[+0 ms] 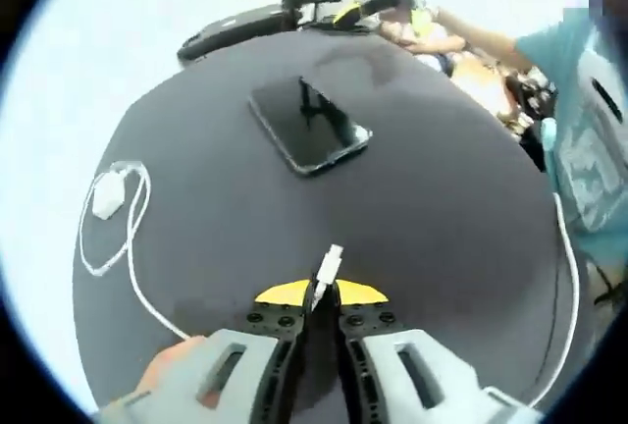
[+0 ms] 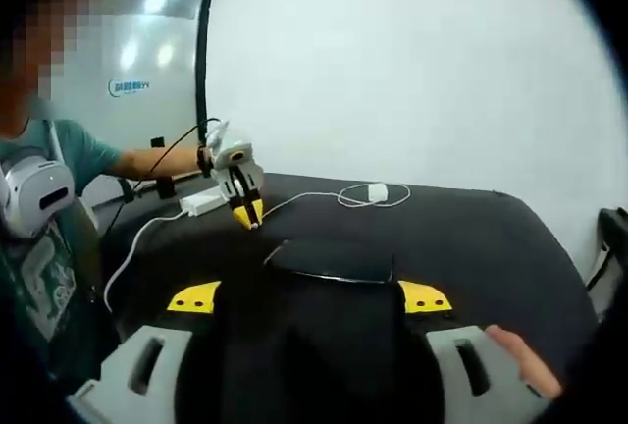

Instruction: Connect the charging cable to the phone, plug the charger into the socket, and turn on the power strip switch to charge the phone.

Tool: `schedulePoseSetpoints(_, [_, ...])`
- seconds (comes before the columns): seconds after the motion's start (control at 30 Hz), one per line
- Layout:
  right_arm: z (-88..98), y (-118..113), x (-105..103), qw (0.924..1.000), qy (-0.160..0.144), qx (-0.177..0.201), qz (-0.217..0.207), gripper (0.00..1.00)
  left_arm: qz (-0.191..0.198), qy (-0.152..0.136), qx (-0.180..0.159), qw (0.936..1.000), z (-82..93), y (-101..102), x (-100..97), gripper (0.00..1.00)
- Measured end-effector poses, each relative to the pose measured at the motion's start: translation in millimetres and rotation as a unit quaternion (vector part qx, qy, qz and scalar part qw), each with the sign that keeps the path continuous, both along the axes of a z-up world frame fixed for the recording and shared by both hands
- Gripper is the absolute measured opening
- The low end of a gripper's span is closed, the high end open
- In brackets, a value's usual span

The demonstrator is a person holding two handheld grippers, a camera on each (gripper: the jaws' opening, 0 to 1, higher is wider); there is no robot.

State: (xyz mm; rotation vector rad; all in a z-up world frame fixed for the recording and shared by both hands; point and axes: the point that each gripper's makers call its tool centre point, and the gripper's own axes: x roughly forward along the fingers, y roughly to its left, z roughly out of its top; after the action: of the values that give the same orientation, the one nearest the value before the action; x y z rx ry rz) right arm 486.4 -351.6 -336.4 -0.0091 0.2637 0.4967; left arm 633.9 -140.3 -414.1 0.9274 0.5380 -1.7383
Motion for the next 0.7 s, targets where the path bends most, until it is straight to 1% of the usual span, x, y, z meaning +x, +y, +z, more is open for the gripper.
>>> schedulePoseSetpoints(0.03, [-0.7,1.2,0.4,1.0000,0.000,0.000,0.001,0.66,-0.004,0.006,0.009,0.9999,0.0,2.6,1.5,0.19])
schedulePoseSetpoints(0.07, [-1.1,2.1,0.3,1.0000,0.000,0.000,0.002,0.66,-0.013,0.004,0.015,0.9998,-0.2,5.2,4.1,0.21])
schedulePoseSetpoints(0.13, [-2.1,3.2,0.4,1.0000,0.000,-0.001,0.002,0.66,-0.029,0.011,0.027,0.9992,-0.3,8.2,4.2,0.18])
schedulePoseSetpoints(0.17, [-2.7,3.3,0.1,1.0000,0.001,-0.001,0.002,0.66,-0.030,0.014,0.038,0.9987,-0.5,9.6,5.8,0.17])
schedulePoseSetpoints(0.23, [-3.5,3.3,-0.6,1.0000,0.001,0.000,0.002,0.66,-0.024,0.034,0.051,0.9978,-1.1,9.1,7.5,0.12])
schedulePoseSetpoints(0.27, [-3.7,3.0,-0.8,1.0000,0.001,0.001,0.001,0.66,-0.032,0.034,0.056,0.9974,-2.0,8.9,8.3,0.11])
schedulePoseSetpoints(0.33, [-4.0,2.2,-1.4,1.0000,0.002,0.001,-0.001,0.66,-0.039,0.038,0.063,0.9965,-3.3,5.7,10.6,0.11])
schedulePoseSetpoints(0.37, [-4.2,2.0,-1.7,1.0000,0.002,0.000,-0.001,0.66,-0.045,0.047,0.073,0.9952,-3.8,4.9,8.0,0.11])
schedulePoseSetpoints(0.43, [-4.1,1.3,-2.2,1.0000,0.002,0.000,-0.003,0.66,-0.053,0.059,0.075,0.9940,-3.7,2.1,5.1,0.10])
schedulePoseSetpoints(0.5, [-3.9,0.5,-2.8,1.0000,0.002,-0.001,-0.004,0.66,-0.062,0.074,0.085,0.9916,-5.0,0.7,0.2,0.09])
schedulePoseSetpoints(0.63, [-3.4,0.5,-3.4,1.0000,0.002,0.000,-0.006,0.66,-0.072,0.080,0.100,0.9892,-6.6,-2.1,-0.5,0.08])
schedulePoseSetpoints(0.7, [-3.9,1.8,-2.9,1.0000,0.002,0.000,-0.005,0.65,-0.069,0.088,0.103,0.9884,-6.4,-4.2,0.6,0.04])
